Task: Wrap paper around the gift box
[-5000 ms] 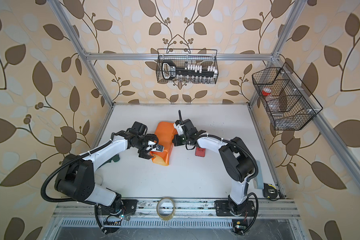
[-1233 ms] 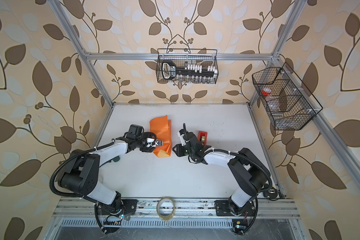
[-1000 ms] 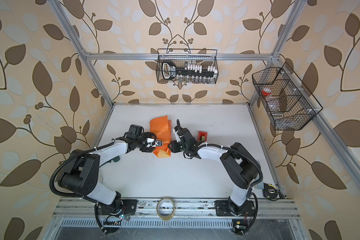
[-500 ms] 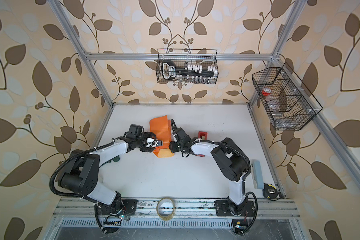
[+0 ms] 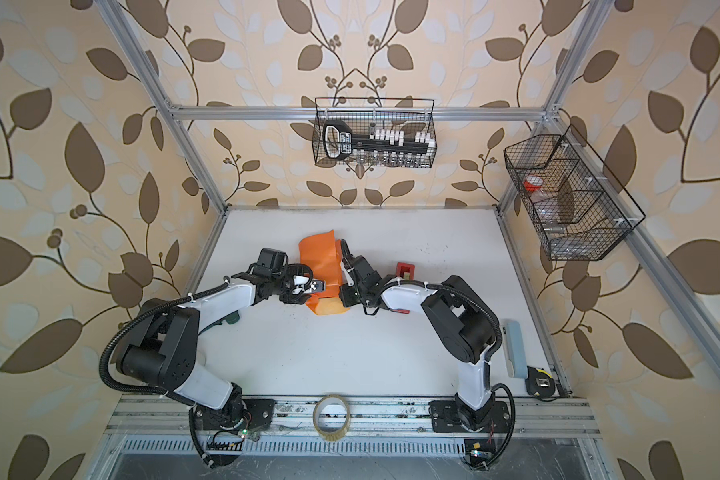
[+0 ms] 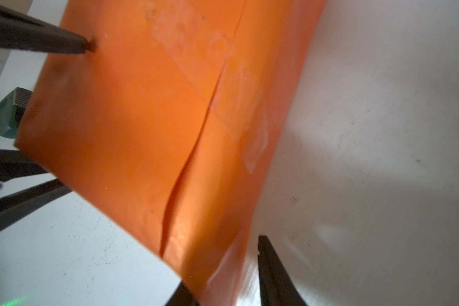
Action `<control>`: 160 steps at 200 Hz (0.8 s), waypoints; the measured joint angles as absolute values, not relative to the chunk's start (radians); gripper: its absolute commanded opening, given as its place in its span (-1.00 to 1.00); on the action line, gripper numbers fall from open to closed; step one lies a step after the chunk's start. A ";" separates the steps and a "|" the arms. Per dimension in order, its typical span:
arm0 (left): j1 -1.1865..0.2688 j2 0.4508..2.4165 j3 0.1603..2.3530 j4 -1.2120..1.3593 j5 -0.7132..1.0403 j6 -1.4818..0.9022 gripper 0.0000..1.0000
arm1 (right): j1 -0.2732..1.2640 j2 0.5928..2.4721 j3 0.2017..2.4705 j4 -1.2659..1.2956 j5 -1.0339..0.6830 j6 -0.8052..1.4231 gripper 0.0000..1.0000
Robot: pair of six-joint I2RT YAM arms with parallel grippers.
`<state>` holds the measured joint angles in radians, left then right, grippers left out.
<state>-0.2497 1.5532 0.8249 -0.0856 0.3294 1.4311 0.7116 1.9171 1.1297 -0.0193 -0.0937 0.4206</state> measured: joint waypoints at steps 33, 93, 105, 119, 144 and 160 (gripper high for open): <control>-0.250 1.553 0.825 -0.086 0.329 1.431 0.49 | 0.715 1.950 1.131 -0.004 -0.093 0.439 -0.63; -0.250 1.553 0.825 -0.086 0.329 1.431 0.49 | 0.731 1.978 1.157 -0.021 -0.062 0.465 -0.97; -0.252 1.553 0.825 -0.086 0.329 1.431 0.49 | 0.733 1.978 1.161 -0.027 -0.058 0.467 -1.00; -0.256 1.553 0.825 -0.086 0.328 1.431 0.49 | 0.733 1.978 1.164 -0.034 -0.052 0.467 -1.00; -0.262 1.554 0.825 -0.086 0.328 1.431 0.49 | 0.736 1.978 1.165 -0.037 -0.048 0.468 -0.80; -0.263 1.554 0.826 -0.086 0.329 1.431 0.49 | 0.737 1.978 1.166 -0.046 -0.049 0.473 -0.44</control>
<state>-0.2626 1.5536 0.8261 -0.0860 0.3286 1.4307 0.7372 1.9778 1.1664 -0.0460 -0.0490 0.4728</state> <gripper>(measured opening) 0.747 0.161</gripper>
